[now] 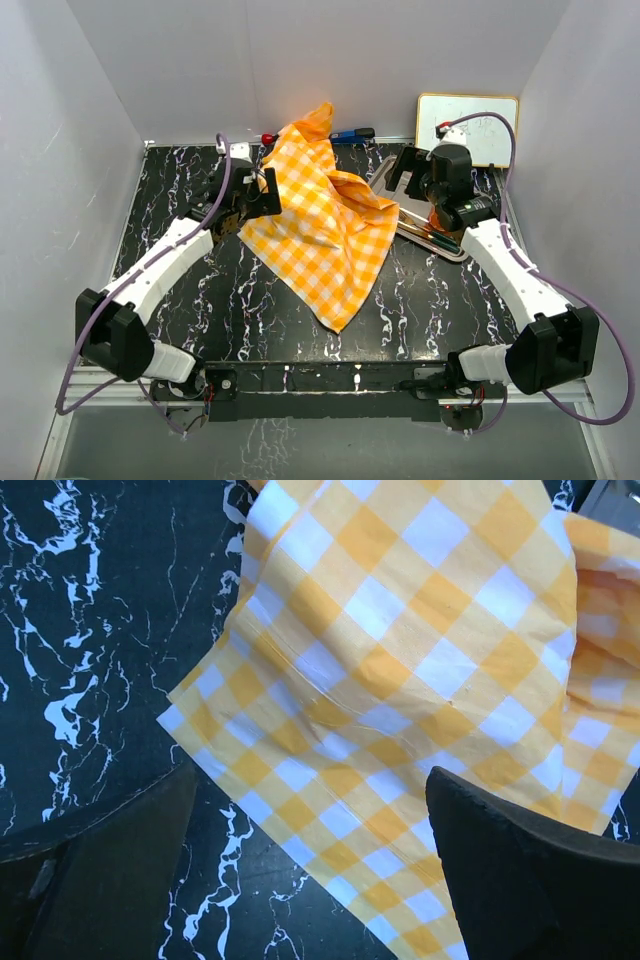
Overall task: Set the dinner table for one person
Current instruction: Flatten out the napkin at the center of the board.
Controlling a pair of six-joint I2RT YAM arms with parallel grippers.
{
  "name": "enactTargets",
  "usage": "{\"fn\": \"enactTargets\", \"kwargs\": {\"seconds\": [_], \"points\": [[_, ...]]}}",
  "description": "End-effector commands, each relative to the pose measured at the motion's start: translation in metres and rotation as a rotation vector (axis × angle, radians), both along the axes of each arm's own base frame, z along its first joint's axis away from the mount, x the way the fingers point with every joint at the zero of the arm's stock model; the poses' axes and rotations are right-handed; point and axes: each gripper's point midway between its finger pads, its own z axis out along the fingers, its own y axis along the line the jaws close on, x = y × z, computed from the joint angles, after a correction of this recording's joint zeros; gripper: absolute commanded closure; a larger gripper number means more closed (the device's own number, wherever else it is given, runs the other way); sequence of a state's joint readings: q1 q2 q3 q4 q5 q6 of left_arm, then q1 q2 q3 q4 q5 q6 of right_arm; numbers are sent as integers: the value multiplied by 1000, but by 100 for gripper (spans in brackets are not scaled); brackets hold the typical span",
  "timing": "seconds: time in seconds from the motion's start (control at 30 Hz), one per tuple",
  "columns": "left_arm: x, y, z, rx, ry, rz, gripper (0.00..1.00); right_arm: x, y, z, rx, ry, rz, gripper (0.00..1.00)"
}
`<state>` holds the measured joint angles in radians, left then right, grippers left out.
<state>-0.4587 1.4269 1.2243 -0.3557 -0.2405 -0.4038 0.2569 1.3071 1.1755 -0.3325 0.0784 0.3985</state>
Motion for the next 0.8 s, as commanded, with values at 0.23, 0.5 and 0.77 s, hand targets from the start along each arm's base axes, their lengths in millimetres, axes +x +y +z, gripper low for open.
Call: {"fn": "enactTargets", "kwargs": {"seconds": [0.23, 0.5, 0.77], "points": [[-13, 6, 41, -33, -149, -31, 1, 2, 11, 3, 4, -35, 24, 5], [-7, 8, 23, 5, -105, -11, 1, -5, 7, 2, -10, -45, 17, 4], [0, 9, 23, 22, -121, -2, 1, -12, 8, 8, 11, -58, 19, 4]]}}
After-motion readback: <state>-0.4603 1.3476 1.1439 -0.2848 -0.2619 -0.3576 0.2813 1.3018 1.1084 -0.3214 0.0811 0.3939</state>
